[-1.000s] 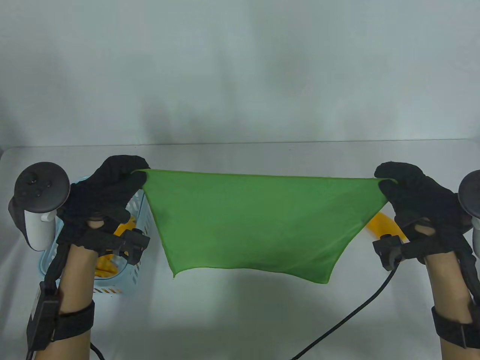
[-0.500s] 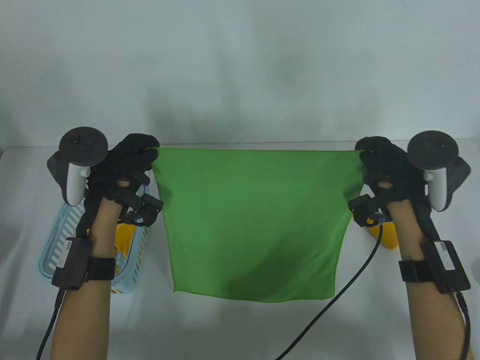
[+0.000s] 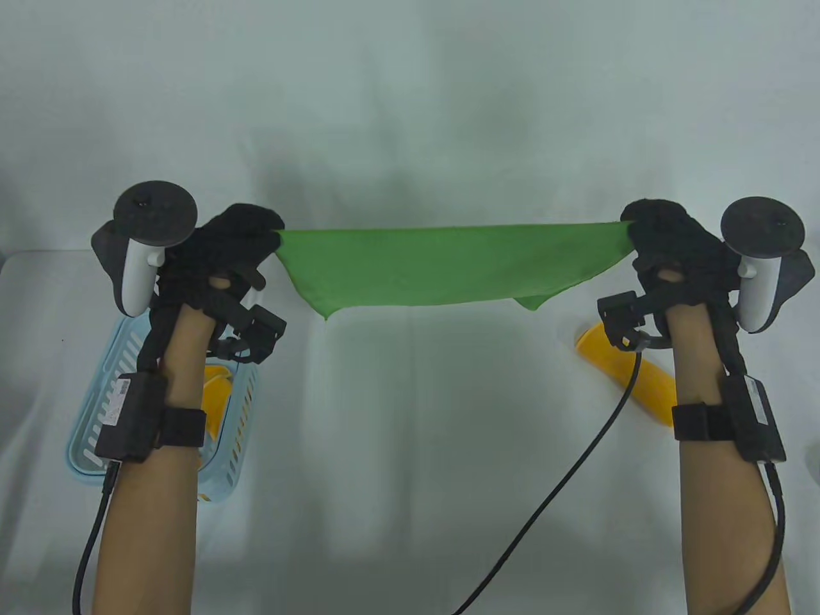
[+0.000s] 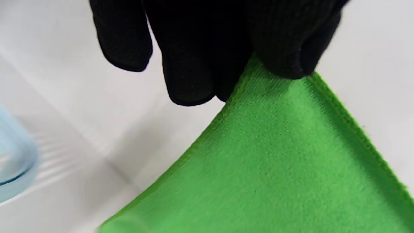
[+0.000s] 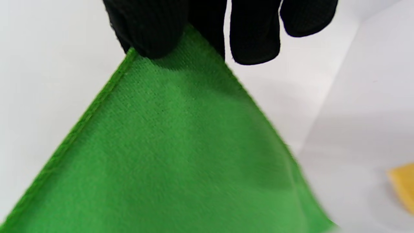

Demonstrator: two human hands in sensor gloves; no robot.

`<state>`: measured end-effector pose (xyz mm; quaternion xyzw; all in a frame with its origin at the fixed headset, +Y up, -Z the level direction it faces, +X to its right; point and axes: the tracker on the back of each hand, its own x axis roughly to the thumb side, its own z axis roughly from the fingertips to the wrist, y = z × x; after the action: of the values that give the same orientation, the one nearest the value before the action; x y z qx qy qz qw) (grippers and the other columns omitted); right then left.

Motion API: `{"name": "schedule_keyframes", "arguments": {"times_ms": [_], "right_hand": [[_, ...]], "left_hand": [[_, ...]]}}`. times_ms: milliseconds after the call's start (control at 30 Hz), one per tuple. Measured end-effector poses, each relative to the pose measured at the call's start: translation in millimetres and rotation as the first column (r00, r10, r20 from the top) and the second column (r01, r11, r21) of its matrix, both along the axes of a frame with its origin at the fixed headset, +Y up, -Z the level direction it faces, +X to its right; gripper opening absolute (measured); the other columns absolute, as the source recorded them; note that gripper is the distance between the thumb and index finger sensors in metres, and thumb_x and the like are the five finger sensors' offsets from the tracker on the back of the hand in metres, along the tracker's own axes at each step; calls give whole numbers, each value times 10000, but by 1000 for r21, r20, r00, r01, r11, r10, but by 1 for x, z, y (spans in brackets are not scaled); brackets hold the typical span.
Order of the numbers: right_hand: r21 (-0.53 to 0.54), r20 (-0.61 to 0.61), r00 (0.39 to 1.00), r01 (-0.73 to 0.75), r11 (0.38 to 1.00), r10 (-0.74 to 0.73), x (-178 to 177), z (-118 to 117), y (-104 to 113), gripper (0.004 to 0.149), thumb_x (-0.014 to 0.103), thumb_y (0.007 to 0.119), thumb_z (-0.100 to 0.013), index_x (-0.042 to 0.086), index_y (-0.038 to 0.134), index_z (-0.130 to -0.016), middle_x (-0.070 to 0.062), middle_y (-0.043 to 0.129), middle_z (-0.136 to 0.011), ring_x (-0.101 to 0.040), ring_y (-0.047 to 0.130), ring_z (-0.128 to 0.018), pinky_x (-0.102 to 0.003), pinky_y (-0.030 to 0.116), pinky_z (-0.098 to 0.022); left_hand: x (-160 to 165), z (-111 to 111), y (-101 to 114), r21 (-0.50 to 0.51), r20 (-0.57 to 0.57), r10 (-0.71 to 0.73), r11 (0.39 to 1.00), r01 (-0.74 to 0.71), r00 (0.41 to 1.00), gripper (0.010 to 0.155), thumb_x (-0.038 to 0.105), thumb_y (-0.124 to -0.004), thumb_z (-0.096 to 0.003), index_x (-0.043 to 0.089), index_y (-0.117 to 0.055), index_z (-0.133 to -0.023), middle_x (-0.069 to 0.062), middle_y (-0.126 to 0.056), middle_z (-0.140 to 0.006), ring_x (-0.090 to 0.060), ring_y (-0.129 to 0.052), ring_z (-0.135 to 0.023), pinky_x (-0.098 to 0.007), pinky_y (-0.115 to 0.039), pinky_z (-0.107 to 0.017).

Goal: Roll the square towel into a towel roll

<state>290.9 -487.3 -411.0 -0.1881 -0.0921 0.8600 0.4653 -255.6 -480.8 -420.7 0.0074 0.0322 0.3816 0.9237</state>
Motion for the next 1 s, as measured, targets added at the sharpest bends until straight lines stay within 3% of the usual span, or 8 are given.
{"name": "schedule_keyframes", "arguments": {"times_ms": [200, 467, 667, 833, 1000], "right_hand": [[-49, -40, 998, 50, 998, -52, 3, 12, -38, 368, 321, 803, -388, 383, 842, -749, 57, 877, -874, -332, 836, -846, -569, 661, -635], [-155, -133, 990, 19, 988, -40, 5, 37, -97, 369, 322, 798, -389, 373, 840, -752, 56, 891, -862, -332, 852, -831, -565, 673, -625], [-198, -310, 941, 72, 978, -133, 17, 69, -125, 371, 312, 798, -392, 340, 842, -759, 14, 955, -732, -303, 926, -701, -555, 708, -589], [-238, -394, 911, 27, 971, -122, 24, 90, -136, 374, 314, 803, -392, 325, 845, -764, 4, 959, -743, -319, 926, -712, -564, 705, -589], [-290, -481, 871, -46, 956, -104, 26, 108, -146, 376, 315, 811, -389, 324, 852, -762, 5, 973, -760, -328, 934, -722, -569, 707, -588]], "left_hand": [[-2, 10, -48, -62, -20, 81, 995, -83, 996, 401, 345, -824, -400, 362, -858, -799, 73, -903, -889, -223, -970, -805, -531, -725, -675], [-2, 35, -94, -146, -13, -1, 989, -1, 1000, 402, 339, -823, -400, 341, -859, -800, 48, -937, -871, -225, -1012, -773, -504, -763, -657], [-5, 64, -122, -216, 132, -39, 974, 67, 991, 406, 332, -823, -398, 308, -864, -801, 22, -977, -832, -237, -1045, -727, -505, -786, -628], [-4, 91, -135, -274, 245, 11, 960, 59, 969, 408, 329, -817, -405, 296, -854, -811, 1, -965, -842, -252, -1032, -736, -515, -773, -631], [-3, 114, -142, -293, 372, -40, 943, 158, 928, 410, 334, -811, -409, 299, -847, -816, 3, -960, -851, -251, -1028, -745, -516, -770, -635]]}}
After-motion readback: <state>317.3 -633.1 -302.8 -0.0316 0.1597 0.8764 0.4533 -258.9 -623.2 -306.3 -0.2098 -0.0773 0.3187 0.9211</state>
